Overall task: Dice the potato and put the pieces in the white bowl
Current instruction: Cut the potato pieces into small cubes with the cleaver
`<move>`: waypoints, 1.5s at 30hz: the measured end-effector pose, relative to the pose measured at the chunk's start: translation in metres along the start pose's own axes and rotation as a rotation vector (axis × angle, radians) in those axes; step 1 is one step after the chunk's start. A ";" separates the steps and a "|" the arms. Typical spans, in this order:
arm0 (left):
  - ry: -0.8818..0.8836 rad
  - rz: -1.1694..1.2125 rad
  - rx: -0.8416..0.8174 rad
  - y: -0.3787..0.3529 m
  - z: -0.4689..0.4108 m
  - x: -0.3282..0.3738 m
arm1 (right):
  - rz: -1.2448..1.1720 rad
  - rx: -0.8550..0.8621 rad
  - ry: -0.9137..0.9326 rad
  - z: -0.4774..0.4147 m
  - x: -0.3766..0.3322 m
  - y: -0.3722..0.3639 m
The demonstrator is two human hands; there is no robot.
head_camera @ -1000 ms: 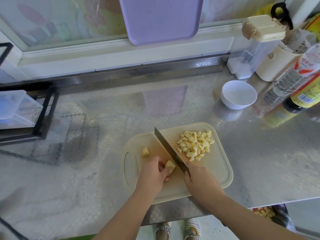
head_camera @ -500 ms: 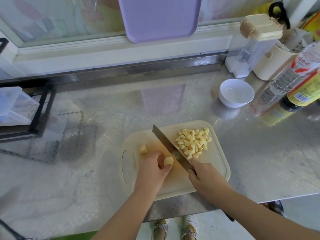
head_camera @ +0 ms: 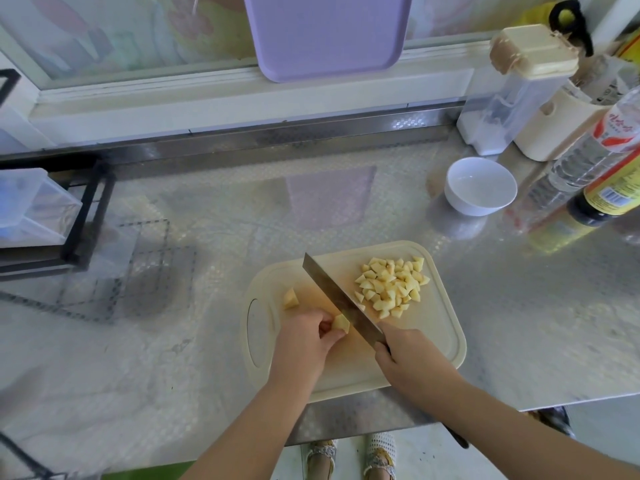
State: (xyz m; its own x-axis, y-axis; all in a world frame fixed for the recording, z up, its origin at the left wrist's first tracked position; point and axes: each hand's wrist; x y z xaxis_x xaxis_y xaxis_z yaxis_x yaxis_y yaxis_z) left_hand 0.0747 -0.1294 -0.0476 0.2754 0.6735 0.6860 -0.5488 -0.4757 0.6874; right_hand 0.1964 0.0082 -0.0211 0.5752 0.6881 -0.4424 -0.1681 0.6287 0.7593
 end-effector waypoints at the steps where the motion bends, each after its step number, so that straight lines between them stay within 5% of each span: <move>1: -0.008 -0.008 0.000 0.000 0.000 0.000 | 0.011 -0.006 0.005 -0.001 0.000 0.001; 20: -0.018 -0.184 -0.039 0.004 0.006 0.005 | -0.055 0.030 -0.104 -0.006 -0.003 0.002; 27: -0.304 -0.160 -0.313 0.022 -0.009 -0.001 | -0.083 0.041 -0.118 -0.001 0.005 0.008; 32: -0.215 -0.153 -0.218 0.017 -0.006 0.004 | -0.098 0.048 -0.130 -0.002 0.004 0.012; 38: 0.088 0.012 0.029 0.003 0.007 0.012 | -0.089 0.051 -0.092 0.003 -0.005 0.009; 45: 0.151 0.062 0.139 -0.004 0.007 0.015 | -0.030 0.037 -0.013 0.013 -0.014 -0.003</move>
State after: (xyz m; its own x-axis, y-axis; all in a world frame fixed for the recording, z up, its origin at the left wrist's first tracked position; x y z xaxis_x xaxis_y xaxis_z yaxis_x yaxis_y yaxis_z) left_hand 0.0866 -0.1220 -0.0384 0.1171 0.7124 0.6919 -0.4438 -0.5857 0.6782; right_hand 0.1990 -0.0082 -0.0114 0.5899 0.6641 -0.4593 -0.1207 0.6349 0.7631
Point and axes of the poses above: each hand's wrist, its own z-axis away from the middle knuckle, its own y-axis out of the back of the hand, x = y × z, and after that the axes turned 1 degree about x, right-handed
